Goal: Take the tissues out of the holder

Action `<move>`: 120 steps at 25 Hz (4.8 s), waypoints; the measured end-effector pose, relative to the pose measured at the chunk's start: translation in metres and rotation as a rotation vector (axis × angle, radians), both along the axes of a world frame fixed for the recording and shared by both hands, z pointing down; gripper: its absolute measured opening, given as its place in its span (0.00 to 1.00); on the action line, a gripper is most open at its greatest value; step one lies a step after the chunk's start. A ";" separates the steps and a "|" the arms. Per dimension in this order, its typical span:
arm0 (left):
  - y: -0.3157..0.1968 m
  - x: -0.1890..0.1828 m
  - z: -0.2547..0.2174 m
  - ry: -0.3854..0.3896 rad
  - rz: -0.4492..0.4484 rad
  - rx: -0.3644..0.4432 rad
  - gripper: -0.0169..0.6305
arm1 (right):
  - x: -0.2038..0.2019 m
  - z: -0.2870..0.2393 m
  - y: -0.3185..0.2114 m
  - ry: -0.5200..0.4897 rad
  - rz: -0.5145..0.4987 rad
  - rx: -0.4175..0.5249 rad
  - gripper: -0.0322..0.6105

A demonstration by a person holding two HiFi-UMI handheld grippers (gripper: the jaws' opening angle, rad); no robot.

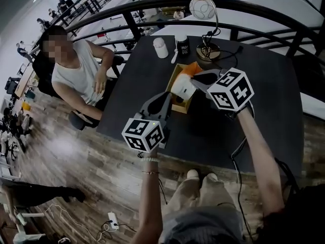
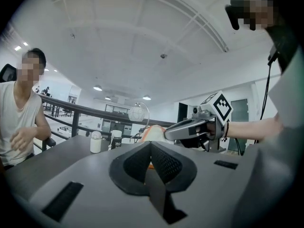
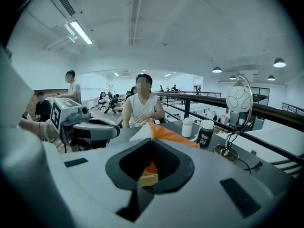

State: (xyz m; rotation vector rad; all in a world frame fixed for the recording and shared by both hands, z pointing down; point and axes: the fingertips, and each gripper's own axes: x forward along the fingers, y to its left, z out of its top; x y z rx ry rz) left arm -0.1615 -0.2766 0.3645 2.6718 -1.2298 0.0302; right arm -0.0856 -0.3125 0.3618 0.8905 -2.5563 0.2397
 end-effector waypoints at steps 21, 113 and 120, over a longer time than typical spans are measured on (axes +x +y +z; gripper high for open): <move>0.056 0.054 0.050 -0.040 -0.083 -0.112 0.04 | 0.052 0.065 0.052 0.032 -0.095 -0.123 0.09; 0.146 0.072 -0.009 -0.042 0.114 0.038 0.04 | 0.024 0.005 0.158 -0.413 0.080 -0.011 0.07; 0.141 0.069 -0.018 -0.040 0.106 0.063 0.04 | 0.014 -0.002 0.156 -0.409 0.039 0.024 0.07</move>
